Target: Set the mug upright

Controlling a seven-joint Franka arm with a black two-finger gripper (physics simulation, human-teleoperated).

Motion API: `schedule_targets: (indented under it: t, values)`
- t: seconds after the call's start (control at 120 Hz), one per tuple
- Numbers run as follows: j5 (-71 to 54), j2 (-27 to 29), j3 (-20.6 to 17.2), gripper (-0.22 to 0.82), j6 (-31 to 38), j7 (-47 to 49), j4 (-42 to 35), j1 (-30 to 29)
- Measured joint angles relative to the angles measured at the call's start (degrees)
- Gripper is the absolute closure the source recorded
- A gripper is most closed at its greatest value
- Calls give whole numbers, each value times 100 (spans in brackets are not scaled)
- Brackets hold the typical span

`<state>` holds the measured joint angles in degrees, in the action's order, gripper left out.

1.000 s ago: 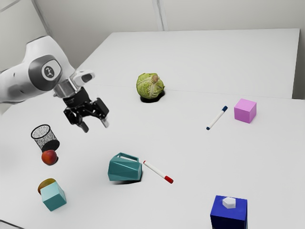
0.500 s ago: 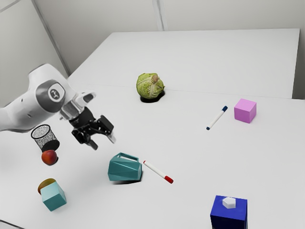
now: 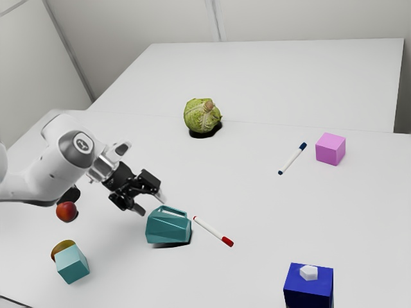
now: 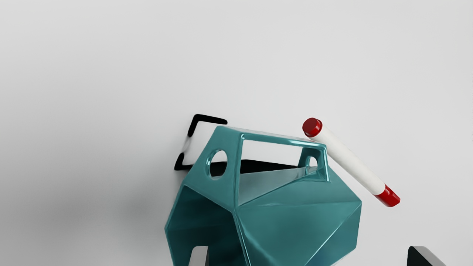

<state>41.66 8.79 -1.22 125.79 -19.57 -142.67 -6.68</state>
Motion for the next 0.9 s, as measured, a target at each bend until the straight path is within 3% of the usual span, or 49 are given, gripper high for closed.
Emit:
schedule_targets:
  t: [0.667,0.9]
  values:
    - [2567,-271,-1,3,425,-2085,-573,20]
    - [2831,-280,-1,28,403,-2675,-571,25]
